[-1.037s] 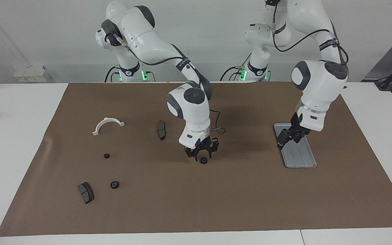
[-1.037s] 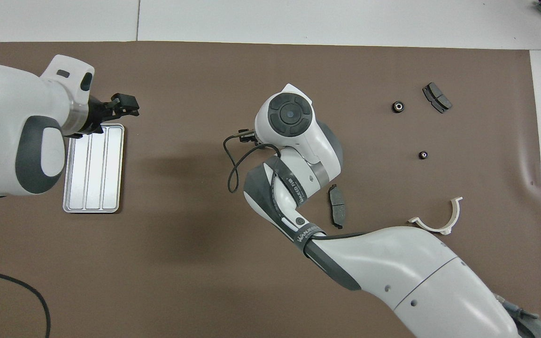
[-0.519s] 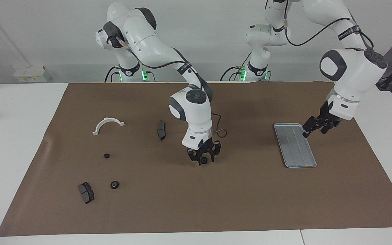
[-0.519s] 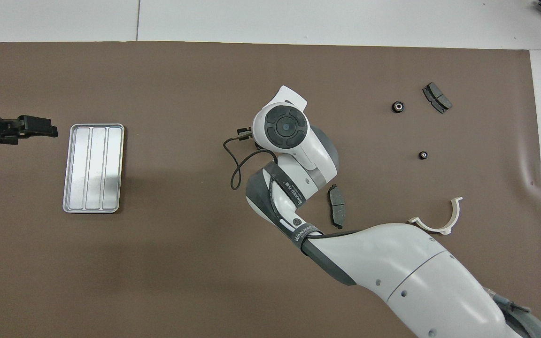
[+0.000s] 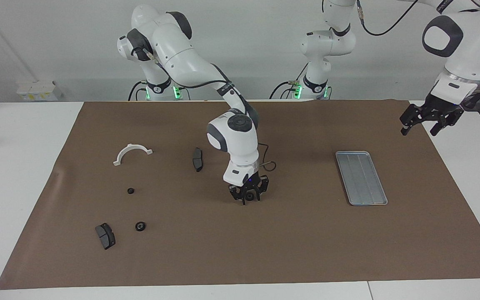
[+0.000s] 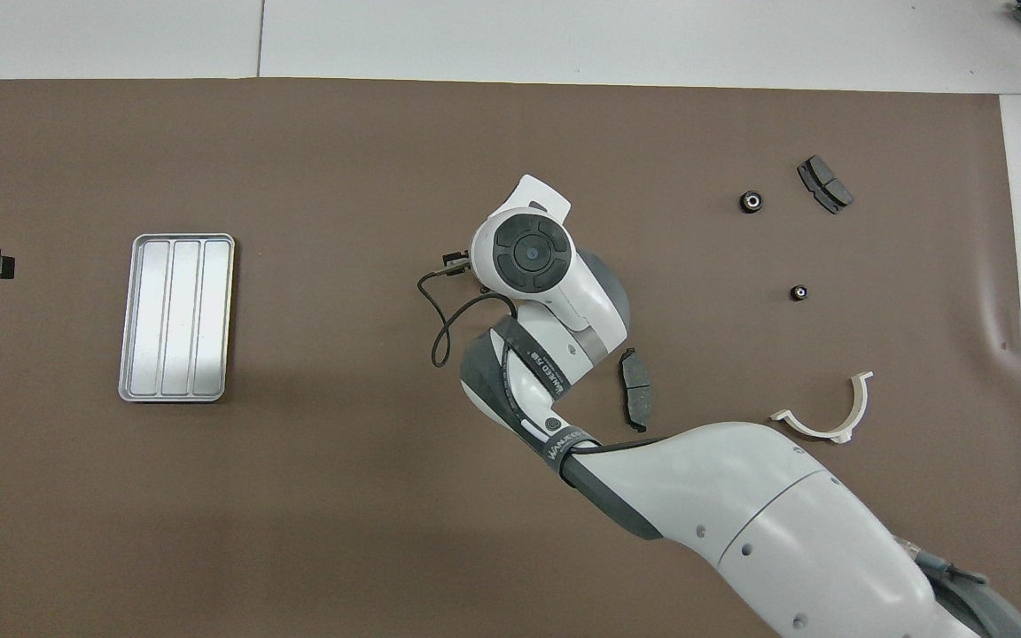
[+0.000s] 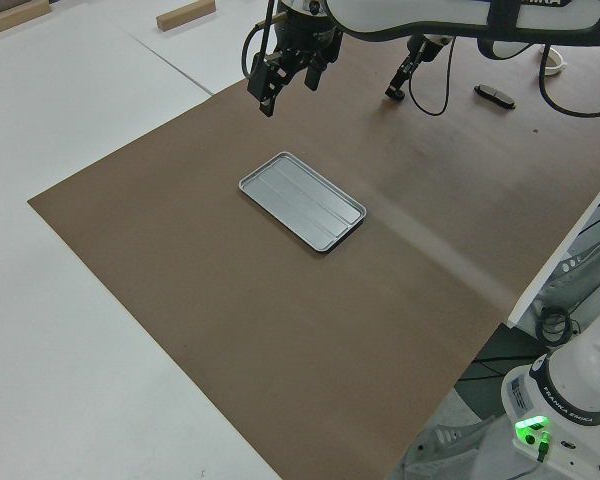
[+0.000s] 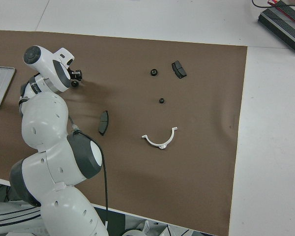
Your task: Place bearing gear from tray to pile
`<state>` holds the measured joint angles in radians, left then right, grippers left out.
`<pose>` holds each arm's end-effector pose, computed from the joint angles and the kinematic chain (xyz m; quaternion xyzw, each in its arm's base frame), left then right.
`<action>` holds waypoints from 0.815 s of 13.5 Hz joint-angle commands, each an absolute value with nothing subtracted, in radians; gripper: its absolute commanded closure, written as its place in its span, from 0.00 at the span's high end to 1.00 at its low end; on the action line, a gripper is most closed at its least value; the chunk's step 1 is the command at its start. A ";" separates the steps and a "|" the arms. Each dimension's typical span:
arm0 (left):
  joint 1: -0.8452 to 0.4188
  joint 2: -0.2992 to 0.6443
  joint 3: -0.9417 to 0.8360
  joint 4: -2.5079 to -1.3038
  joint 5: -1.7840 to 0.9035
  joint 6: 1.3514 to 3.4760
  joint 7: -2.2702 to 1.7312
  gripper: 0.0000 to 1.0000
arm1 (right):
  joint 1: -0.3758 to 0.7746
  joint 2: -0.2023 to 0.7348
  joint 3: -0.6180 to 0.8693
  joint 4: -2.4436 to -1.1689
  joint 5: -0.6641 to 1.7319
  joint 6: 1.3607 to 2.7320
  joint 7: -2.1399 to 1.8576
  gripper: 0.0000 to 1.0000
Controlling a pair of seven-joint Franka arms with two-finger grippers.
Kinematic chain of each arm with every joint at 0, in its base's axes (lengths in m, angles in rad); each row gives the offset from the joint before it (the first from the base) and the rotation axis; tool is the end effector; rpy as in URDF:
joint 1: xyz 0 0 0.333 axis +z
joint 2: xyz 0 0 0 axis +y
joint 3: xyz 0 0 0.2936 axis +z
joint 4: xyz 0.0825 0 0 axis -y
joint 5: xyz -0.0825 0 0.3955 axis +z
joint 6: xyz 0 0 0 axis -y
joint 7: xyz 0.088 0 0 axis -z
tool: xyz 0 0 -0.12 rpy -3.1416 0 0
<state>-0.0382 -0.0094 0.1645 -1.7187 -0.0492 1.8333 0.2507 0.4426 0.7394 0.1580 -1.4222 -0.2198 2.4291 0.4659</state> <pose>0.5809 0.0695 0.5463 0.9961 -0.0571 0.0654 0.0128 0.6329 0.4033 0.2552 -0.9835 -0.1114 -0.1361 0.0422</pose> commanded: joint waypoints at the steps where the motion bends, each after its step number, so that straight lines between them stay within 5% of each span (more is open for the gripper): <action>1: -0.042 -0.003 0.071 -1.661 -0.026 1.755 0.107 1.00 | 0.436 0.742 0.164 -1.437 -0.242 2.454 0.460 0.48; 3: 0.023 -0.005 -0.055 -1.672 -0.028 1.755 0.000 1.00 | 0.436 0.742 0.164 -1.437 -0.242 2.450 0.460 0.41; 11: 0.028 -0.021 -0.060 -1.701 -0.017 1.727 0.006 1.00 | 0.433 0.742 0.166 -1.422 -0.244 2.405 0.457 0.09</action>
<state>0.0168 -0.0075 -0.0489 -1.6868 -0.0410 1.7441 0.0025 0.4420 0.7417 0.1576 -1.4240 -0.2230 2.4279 0.4657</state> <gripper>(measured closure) 0.000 0.714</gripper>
